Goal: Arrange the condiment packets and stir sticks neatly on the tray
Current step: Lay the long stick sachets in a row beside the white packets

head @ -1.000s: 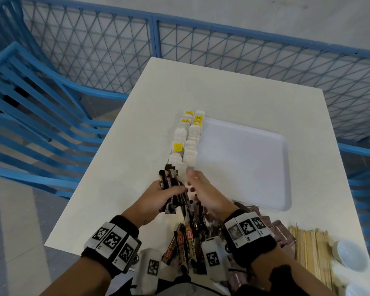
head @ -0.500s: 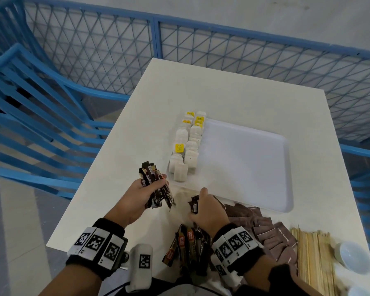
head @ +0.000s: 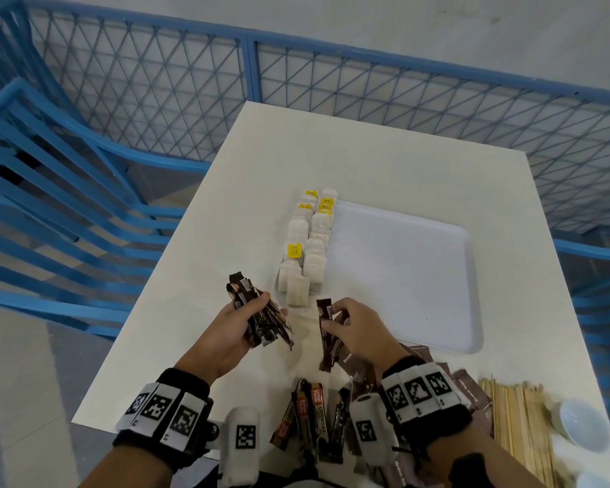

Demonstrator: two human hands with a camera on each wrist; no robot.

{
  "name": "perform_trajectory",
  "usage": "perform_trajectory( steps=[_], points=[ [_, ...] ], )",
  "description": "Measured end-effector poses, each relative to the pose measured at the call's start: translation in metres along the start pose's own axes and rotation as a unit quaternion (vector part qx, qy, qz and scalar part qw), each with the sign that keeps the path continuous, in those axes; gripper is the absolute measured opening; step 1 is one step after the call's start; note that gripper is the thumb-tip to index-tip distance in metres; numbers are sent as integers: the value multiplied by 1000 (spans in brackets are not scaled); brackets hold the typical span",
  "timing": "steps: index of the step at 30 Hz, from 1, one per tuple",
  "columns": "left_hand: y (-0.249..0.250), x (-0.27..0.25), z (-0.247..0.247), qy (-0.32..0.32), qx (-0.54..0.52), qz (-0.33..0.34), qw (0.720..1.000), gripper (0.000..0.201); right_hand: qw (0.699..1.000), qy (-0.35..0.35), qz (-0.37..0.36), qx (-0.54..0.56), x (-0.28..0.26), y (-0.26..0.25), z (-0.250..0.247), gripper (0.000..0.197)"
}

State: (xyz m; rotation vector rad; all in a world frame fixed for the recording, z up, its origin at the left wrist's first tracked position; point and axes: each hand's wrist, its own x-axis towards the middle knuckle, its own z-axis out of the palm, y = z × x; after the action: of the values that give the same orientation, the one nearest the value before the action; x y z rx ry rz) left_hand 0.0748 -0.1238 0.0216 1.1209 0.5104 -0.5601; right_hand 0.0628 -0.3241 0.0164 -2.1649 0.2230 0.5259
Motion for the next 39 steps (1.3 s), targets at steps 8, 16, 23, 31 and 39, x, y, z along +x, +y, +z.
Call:
perform_trajectory(
  steps=[8, 16, 23, 31, 39],
  points=[
    [8, 2, 21, -101, 90, 6, 991, 27, 991, -22, -41, 124, 2, -35, -9, 26],
    [21, 14, 7, -144, 115, 24, 982, 47, 979, -11, -40, 199, 12, -45, 8, 17],
    [31, 23, -12, -78, 90, 9, 993, 21, 919, 88, -27, 383, 10, -42, 2, 6],
    [29, 18, 8, -103, 1, -46, 994, 11, 894, 160, -113, 404, 2, -42, -13, 13],
    [33, 21, 31, -76, 18, 9, 997, 12, 918, 53, -147, 365, -1, -23, -35, 11]
  ],
)
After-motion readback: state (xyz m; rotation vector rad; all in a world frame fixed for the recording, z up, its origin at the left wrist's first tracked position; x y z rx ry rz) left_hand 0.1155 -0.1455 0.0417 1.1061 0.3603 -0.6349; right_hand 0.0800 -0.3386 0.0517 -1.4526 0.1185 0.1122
